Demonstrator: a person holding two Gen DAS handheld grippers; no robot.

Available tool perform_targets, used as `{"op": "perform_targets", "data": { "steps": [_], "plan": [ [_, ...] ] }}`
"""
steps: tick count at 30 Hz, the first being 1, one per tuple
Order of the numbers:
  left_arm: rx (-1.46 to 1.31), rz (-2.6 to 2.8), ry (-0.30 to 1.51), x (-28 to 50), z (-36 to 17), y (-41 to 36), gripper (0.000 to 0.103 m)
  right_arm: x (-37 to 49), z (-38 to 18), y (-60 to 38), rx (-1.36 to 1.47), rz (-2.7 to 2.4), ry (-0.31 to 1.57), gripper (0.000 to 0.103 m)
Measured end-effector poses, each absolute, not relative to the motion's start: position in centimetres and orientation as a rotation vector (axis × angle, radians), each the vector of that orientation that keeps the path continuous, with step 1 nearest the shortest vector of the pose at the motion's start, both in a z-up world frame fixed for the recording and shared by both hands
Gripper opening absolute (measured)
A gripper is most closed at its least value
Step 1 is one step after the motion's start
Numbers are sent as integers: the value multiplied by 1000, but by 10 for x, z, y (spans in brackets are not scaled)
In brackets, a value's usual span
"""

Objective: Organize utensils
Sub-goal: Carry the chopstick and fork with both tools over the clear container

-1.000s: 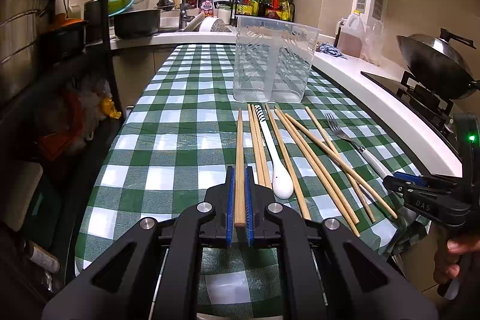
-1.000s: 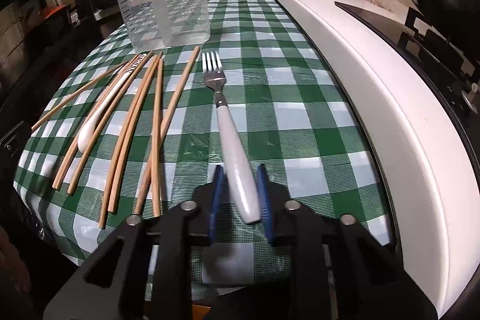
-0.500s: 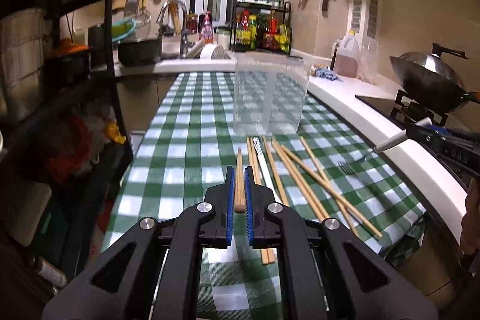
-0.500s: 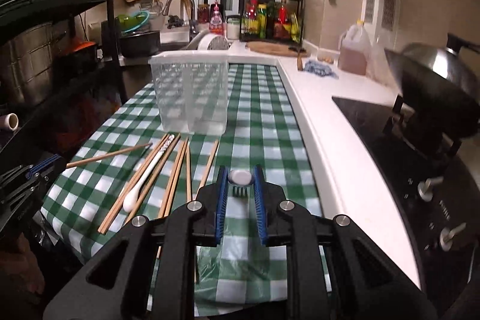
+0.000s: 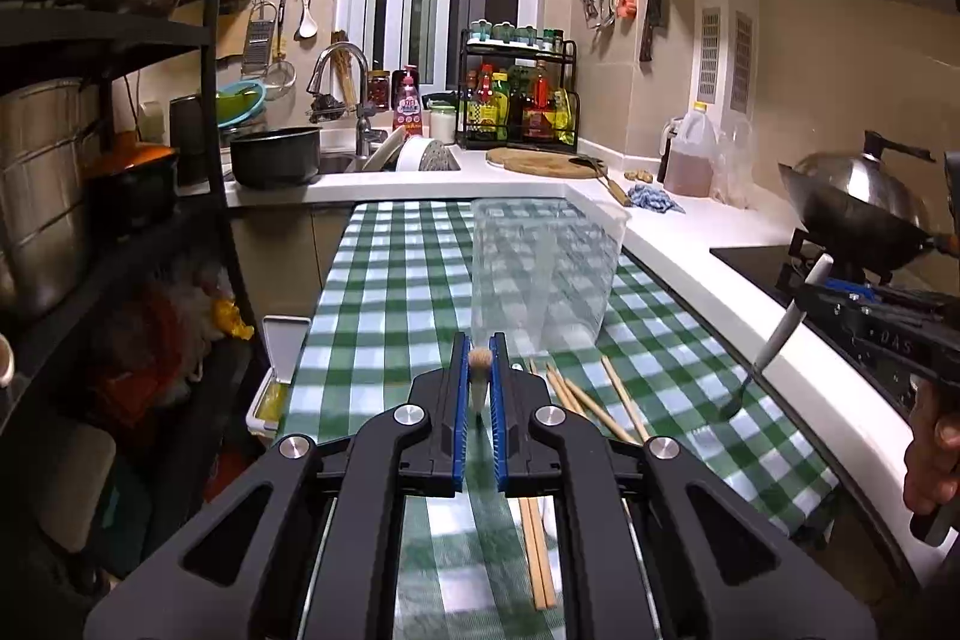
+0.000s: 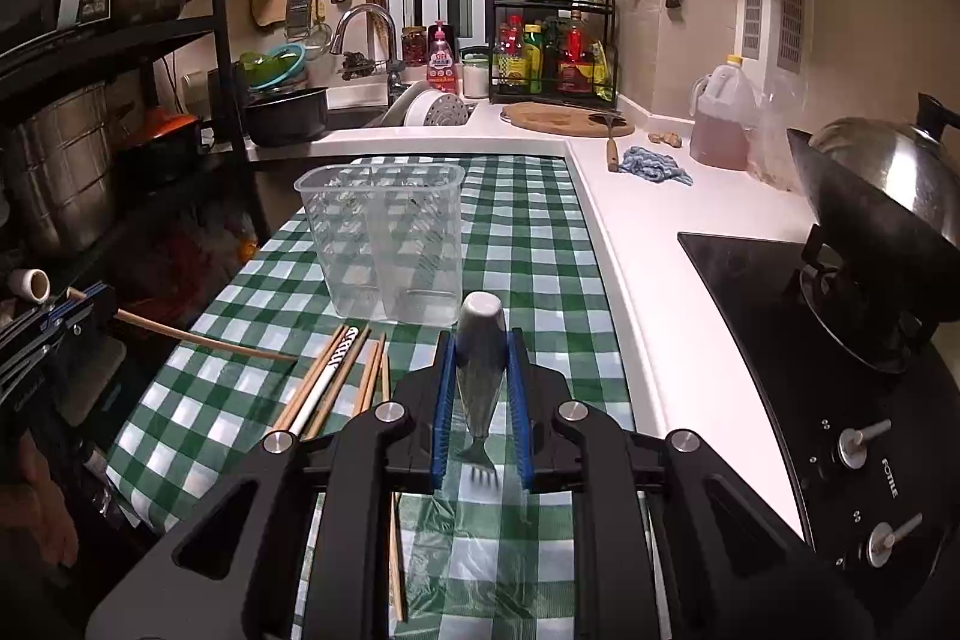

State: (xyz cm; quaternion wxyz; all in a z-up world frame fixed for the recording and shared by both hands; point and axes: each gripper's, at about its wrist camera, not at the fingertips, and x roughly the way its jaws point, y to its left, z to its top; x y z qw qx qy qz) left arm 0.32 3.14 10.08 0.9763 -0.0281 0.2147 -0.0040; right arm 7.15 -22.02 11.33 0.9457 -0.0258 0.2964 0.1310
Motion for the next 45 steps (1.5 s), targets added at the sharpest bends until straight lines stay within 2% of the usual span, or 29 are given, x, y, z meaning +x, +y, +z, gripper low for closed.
{"op": "perform_targets", "data": {
  "steps": [18, 28, 32, 35, 45],
  "plan": [
    [-185, -134, 627, 90, 167, 73, 6, 123, 172, -216, 58, 348, 617, 17],
    [-187, -179, 509, 119, 261, 87, 6, 165, 254, -200, 101, 407, 486, 17],
    [-177, -191, 454, 140, 285, 79, 6, 193, 269, -189, 130, 424, 460, 17],
    [-173, -194, 463, 162, 279, 72, 6, 216, 260, -180, 141, 420, 470, 17],
    [-206, -231, 630, 228, 190, 59, 6, 273, 180, -159, 132, 410, 603, 17]
  ]
}}
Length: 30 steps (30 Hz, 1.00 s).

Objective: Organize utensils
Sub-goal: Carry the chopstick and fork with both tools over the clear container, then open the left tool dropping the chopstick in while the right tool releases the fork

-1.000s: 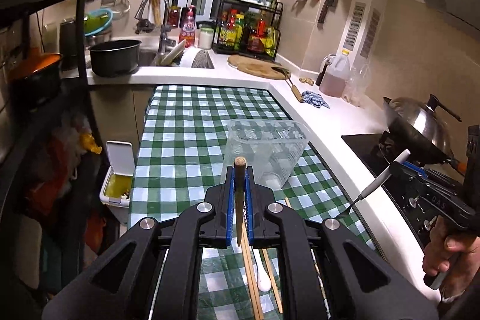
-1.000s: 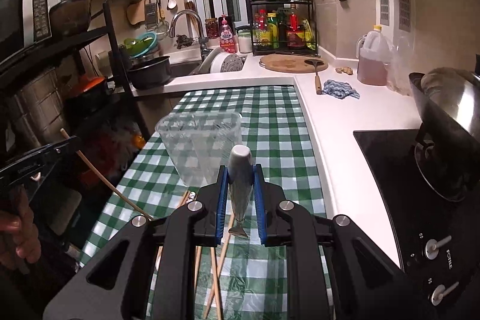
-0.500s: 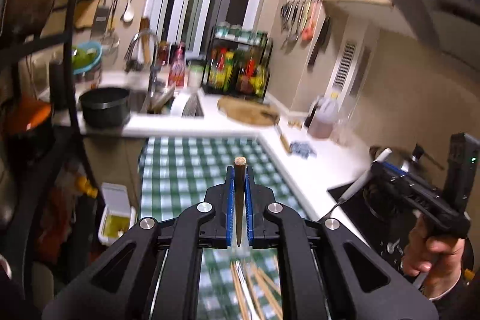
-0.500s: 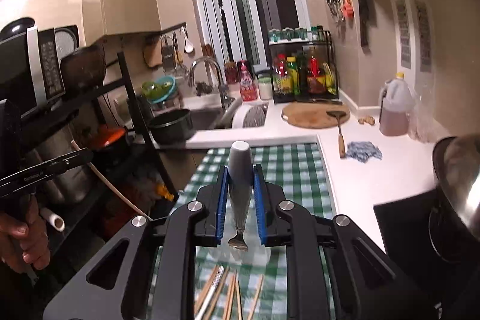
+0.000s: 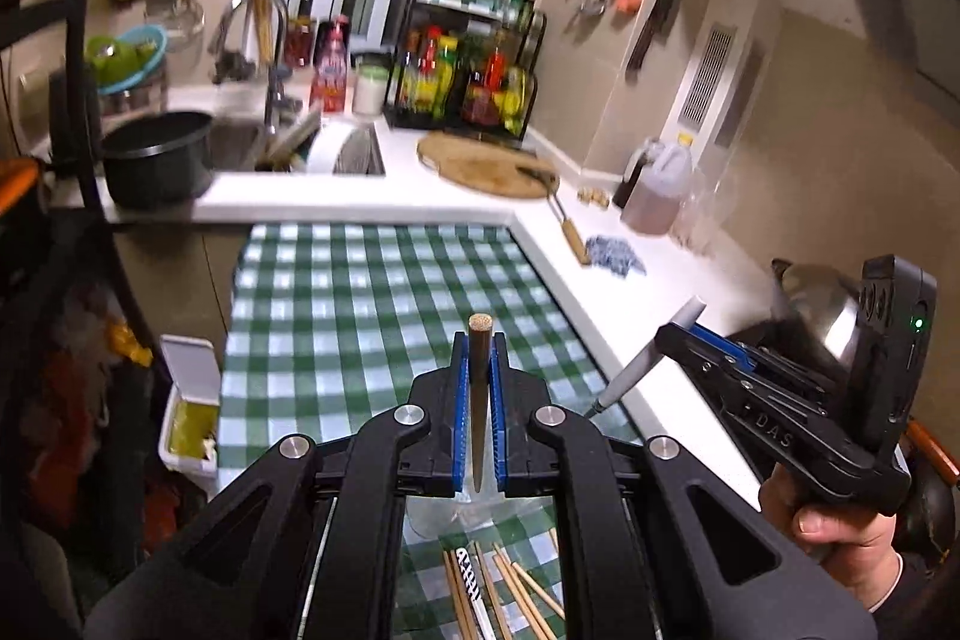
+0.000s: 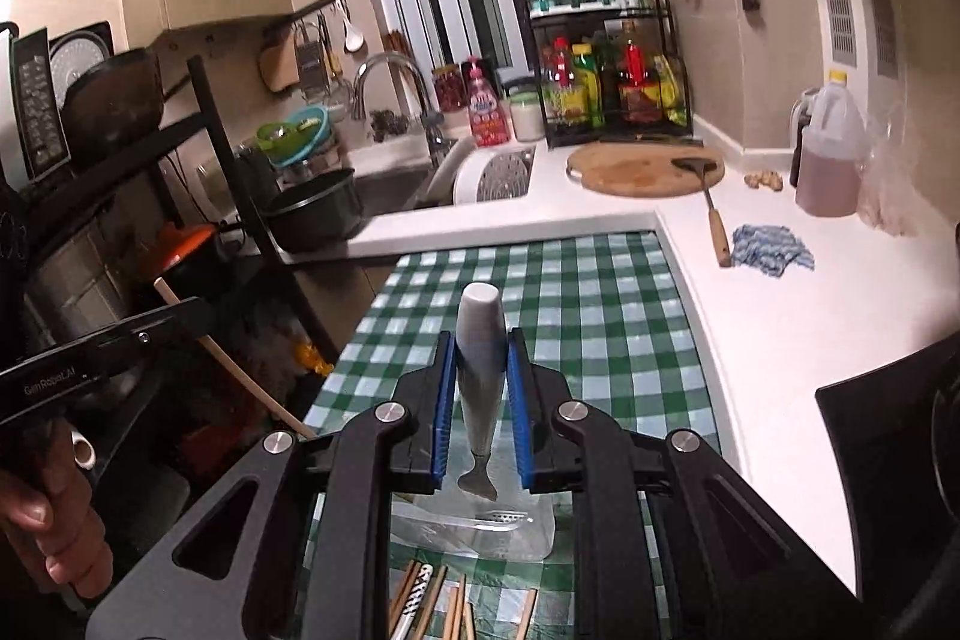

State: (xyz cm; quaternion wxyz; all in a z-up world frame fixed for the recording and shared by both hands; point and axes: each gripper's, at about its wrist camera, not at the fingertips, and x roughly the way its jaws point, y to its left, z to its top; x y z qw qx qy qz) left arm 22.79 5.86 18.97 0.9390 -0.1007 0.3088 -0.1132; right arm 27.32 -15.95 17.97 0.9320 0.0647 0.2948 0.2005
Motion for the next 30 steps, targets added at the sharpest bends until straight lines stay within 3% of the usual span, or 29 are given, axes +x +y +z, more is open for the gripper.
{"op": "perform_targets", "data": {
  "steps": [8, 10, 11, 12, 18, 23, 30],
  "plan": [
    [-208, -241, 693, 241, 149, 54, 6, 283, 139, -156, 134, 409, 694, 18],
    [-210, -231, 700, 241, 147, 56, 22, 282, 137, -158, 128, 389, 703, 30],
    [-210, -225, 695, 240, 148, 57, 39, 281, 137, -159, 124, 383, 705, 34],
    [-205, -211, 674, 236, 152, 59, 43, 278, 139, -160, 115, 375, 704, 38],
    [-167, -161, 554, 202, 181, 62, 51, 249, 154, -171, 54, 303, 647, 39],
    [-131, -127, 455, 162, 198, 59, 52, 210, 176, -190, 77, 276, 532, 39],
    [-108, -92, 394, 95, 173, 48, 52, 134, 176, -209, 84, 242, 359, 39]
  ]
}}
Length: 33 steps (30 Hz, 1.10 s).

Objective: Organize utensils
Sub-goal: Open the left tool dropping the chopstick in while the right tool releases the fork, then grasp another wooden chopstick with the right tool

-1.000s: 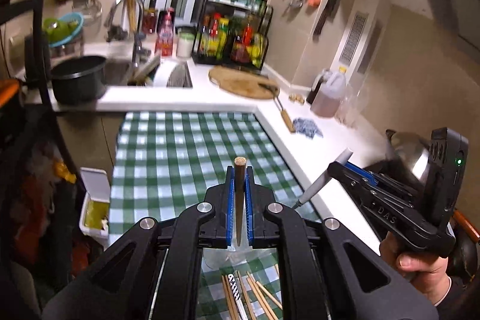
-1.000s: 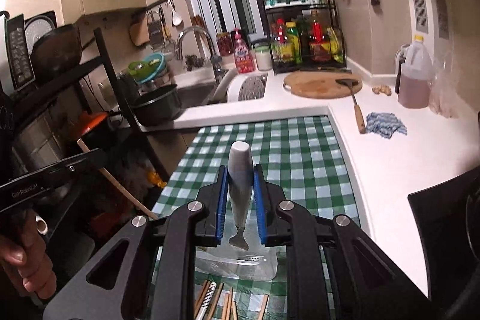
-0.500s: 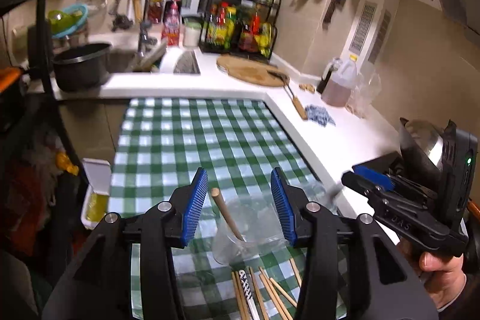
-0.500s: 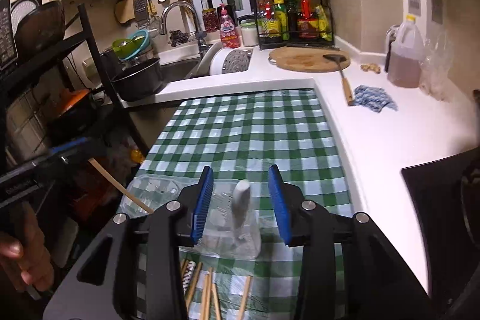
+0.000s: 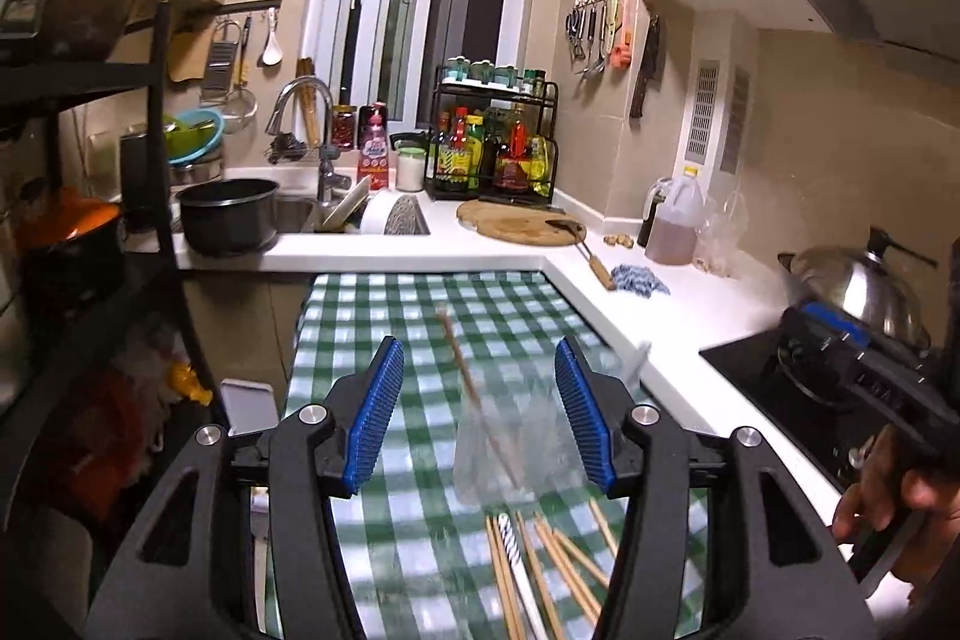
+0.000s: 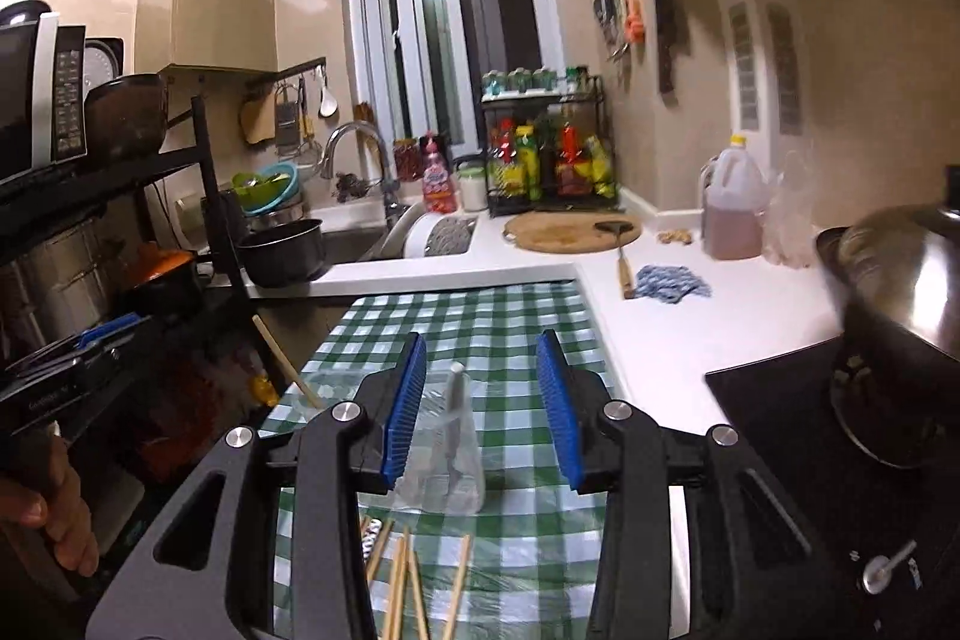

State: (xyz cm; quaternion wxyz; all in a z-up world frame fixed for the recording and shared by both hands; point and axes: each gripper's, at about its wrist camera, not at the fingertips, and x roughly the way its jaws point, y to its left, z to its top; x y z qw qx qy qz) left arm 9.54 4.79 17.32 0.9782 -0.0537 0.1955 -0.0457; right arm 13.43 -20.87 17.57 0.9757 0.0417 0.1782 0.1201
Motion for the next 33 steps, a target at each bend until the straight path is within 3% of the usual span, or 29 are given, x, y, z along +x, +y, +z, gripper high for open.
{"op": "perform_targets", "data": {
  "steps": [7, 11, 16, 17, 23, 33],
  "plan": [
    [-95, -63, 472, 63, 113, 39, 50, 91, 135, -221, 109, 253, 437, 37],
    [-97, -77, 537, 49, 78, 34, 39, 73, 102, -220, 113, 292, 507, 36],
    [-108, -89, 638, 31, 34, 25, 33, 57, 55, -214, 107, 335, 605, 11],
    [-104, -93, 658, 27, 26, 22, 31, 54, 45, -213, 111, 346, 629, 9],
    [-148, -95, 768, 5, -15, 18, 15, 30, 4, -197, 53, 385, 705, 9],
    [-134, -118, 820, -1, -34, 8, 15, 24, -29, -197, 31, 385, 796, 11]
  ]
}}
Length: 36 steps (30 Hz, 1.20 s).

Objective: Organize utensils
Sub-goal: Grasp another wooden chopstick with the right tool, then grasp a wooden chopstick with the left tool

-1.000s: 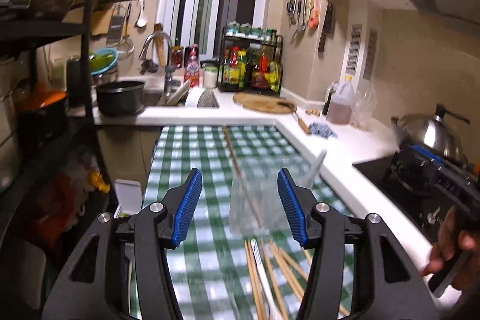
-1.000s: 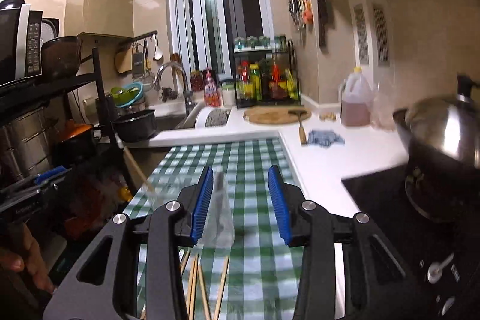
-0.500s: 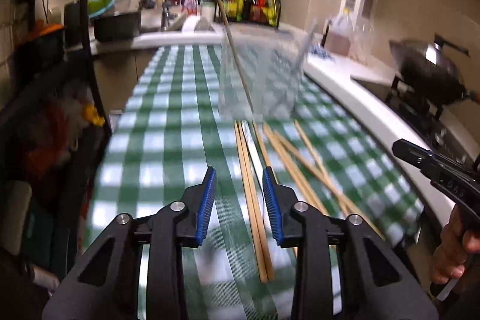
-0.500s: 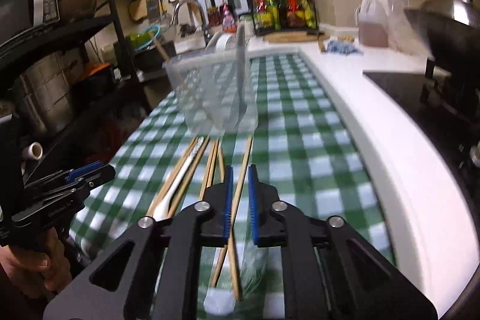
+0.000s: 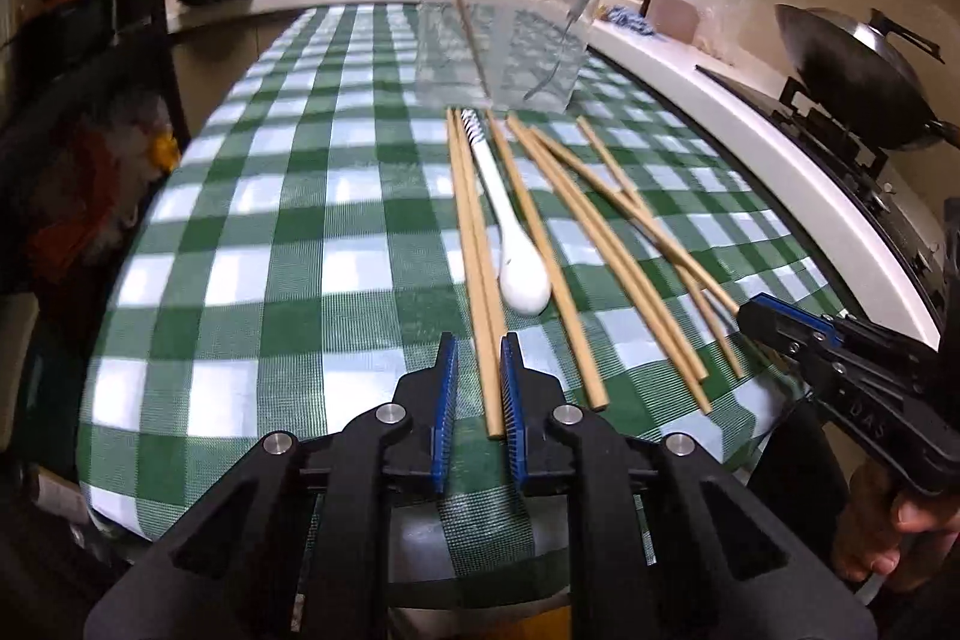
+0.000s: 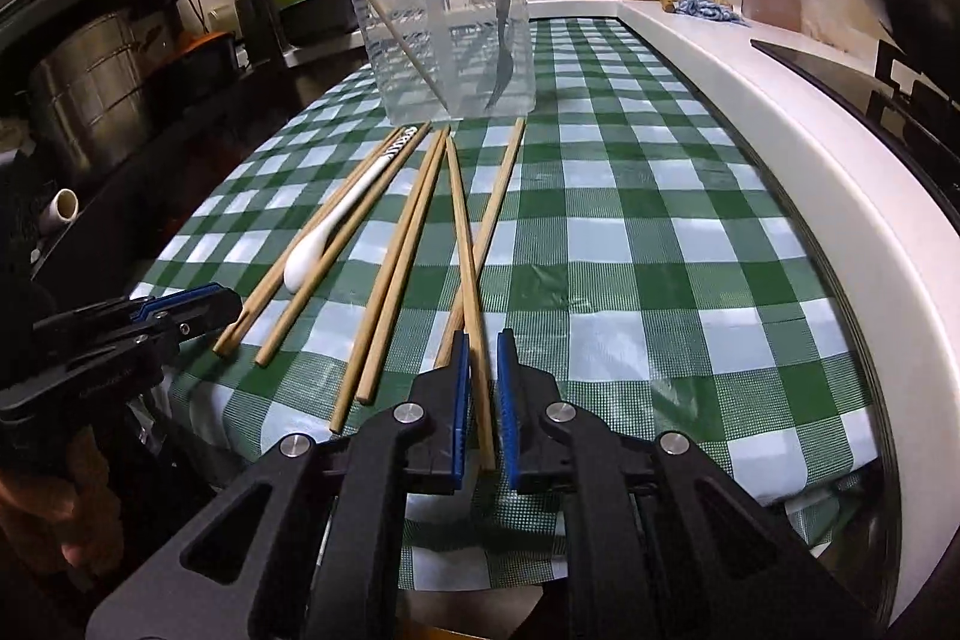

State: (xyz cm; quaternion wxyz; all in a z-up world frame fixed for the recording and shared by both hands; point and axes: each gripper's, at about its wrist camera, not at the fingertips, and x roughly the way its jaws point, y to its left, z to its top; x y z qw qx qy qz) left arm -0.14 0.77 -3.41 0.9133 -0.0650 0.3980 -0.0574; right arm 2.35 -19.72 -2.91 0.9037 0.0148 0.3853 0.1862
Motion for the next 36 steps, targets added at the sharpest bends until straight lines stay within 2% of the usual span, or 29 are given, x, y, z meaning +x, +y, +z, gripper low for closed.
{"op": "perform_targets", "data": {
  "steps": [5, 10, 15, 19, 24, 36],
  "plan": [
    [-100, -132, 816, -3, -32, 0, 14, 25, -35, -195, 12, 380, 819, 11],
    [-104, -134, 815, -2, -32, 1, 14, 27, -32, -196, 18, 391, 815, 6],
    [-122, -131, 815, -2, -32, 4, 13, 27, -20, -204, 70, 392, 765, 5],
    [-123, -125, 813, -2, -32, 5, 8, 23, -11, -212, 86, 355, 706, 5],
    [-120, -113, 815, -2, -33, 5, 8, 19, -9, -222, 83, 288, 653, 5],
    [-59, -103, 803, -3, -36, -5, 8, 32, -38, -229, 92, 239, 768, 7]
  ]
}}
